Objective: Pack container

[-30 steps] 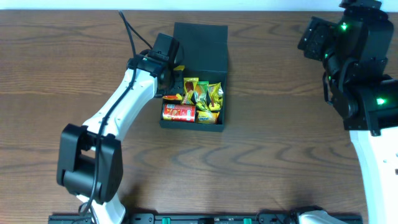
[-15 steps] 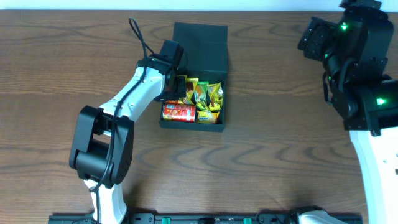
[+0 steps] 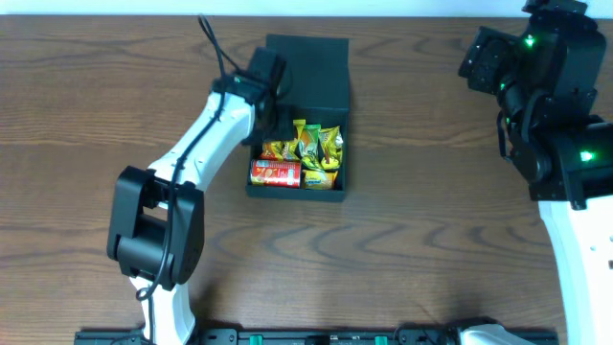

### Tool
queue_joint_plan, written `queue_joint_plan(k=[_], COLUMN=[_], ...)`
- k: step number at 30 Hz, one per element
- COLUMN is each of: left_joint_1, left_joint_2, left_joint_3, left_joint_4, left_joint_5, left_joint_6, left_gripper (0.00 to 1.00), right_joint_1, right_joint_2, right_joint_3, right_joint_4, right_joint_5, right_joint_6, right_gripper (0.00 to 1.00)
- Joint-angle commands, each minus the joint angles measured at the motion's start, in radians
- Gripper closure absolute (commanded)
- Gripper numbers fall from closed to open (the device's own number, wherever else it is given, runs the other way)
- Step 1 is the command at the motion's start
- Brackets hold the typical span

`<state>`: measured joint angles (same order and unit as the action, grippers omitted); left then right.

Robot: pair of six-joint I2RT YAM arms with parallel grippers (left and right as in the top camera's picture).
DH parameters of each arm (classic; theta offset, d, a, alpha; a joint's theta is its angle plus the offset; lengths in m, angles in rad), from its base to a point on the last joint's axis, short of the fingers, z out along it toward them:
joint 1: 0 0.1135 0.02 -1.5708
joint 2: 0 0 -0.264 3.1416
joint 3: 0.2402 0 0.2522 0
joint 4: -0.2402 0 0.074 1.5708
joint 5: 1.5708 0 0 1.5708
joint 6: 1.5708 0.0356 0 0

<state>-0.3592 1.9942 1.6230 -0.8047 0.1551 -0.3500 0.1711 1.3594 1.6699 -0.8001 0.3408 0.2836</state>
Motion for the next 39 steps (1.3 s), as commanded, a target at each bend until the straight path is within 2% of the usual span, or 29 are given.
queue_joint_plan(k=[1,9,15,20,26,39], left_joint_1=[0.005,0.031,0.194,0.318,0.406,0.416], left_joint_2=[0.001,-0.001,-0.001,-0.001,-0.001,-0.001], left_joint_3=[0.119,0.332,0.35,0.35,0.35,0.35], left_joint_4=[-0.032,-0.12,-0.172,-0.251,-0.316,-0.335], left_joint_5=[0.032,-0.018,-0.016,-0.016,-0.016,-0.017], left_joint_6=[0.014,0.036,0.032,0.033,0.034,0.059], left_gripper=[0.42,0.44,0.44,0.45,0.45,0.44], right_joint_1=[-0.009,-0.009,0.021,0.083,0.157,0.253], right_joint_2=[0.0,0.111,0.288,0.42,0.571,0.716], right_joint_3=[0.004,-0.002,-0.003,-0.003,-0.003,-0.004], right_joint_4=[-0.003,-0.074,-0.193,-0.209,-0.13,-0.058], right_joint_5=[-0.004,-0.171,-0.414,-0.43,-0.504,-0.39], right_joint_6=[-0.007,0.017,0.034,0.045,0.045,0.045], right_gripper=[0.21,0.26,0.3,0.29,0.28,0.28])
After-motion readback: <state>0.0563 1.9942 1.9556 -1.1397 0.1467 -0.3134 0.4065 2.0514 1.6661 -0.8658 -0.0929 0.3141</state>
